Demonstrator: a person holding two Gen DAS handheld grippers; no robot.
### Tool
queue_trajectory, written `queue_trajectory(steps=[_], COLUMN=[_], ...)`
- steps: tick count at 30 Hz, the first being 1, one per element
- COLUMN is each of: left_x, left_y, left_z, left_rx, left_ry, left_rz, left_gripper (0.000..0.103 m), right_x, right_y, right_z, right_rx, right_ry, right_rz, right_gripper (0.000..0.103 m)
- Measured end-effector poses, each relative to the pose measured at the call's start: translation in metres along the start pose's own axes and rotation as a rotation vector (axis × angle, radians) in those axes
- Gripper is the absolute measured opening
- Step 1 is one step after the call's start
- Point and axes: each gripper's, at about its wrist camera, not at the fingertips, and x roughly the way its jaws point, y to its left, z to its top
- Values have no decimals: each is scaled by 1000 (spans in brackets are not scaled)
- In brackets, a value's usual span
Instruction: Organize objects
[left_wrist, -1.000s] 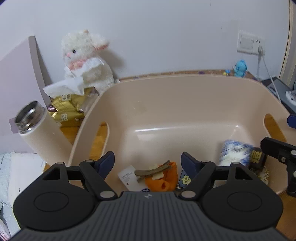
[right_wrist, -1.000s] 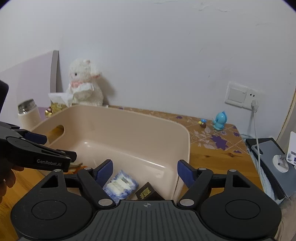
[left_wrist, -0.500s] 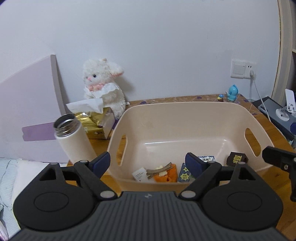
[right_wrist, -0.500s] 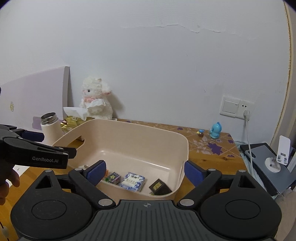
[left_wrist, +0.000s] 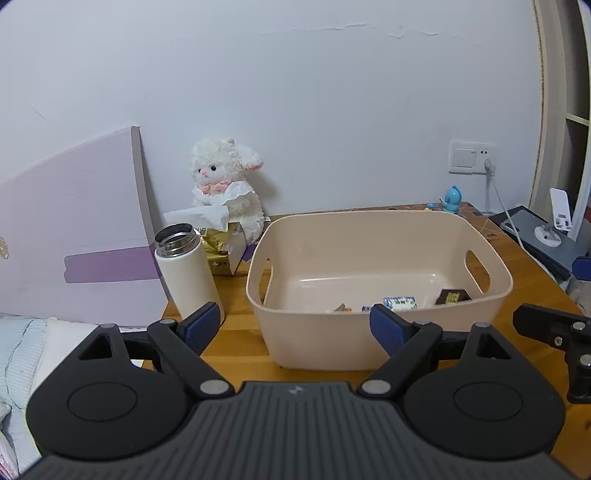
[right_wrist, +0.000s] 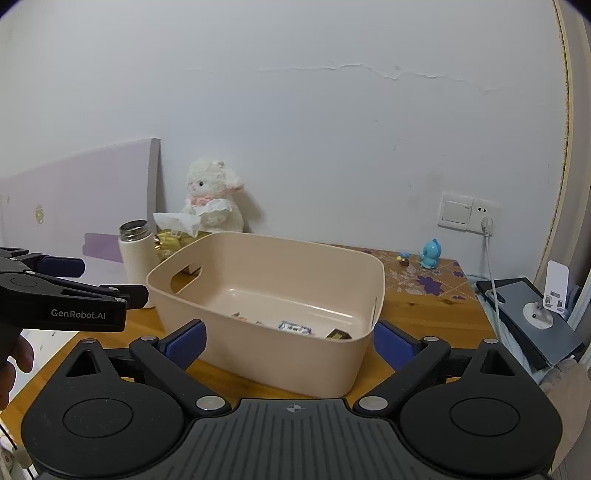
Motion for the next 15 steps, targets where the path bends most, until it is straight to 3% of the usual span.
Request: queue_trajectory(steps=[15], left_x=[-66], left_y=[8], left_z=[-33], left_rx=[-11], left_ry=[-30], left_rz=[-23], left_gripper=[89], right_x=[-53], right_y=[15], right_z=[-19], right_rx=[5], right_ry=[-13], right_rz=[30], right_gripper=[103])
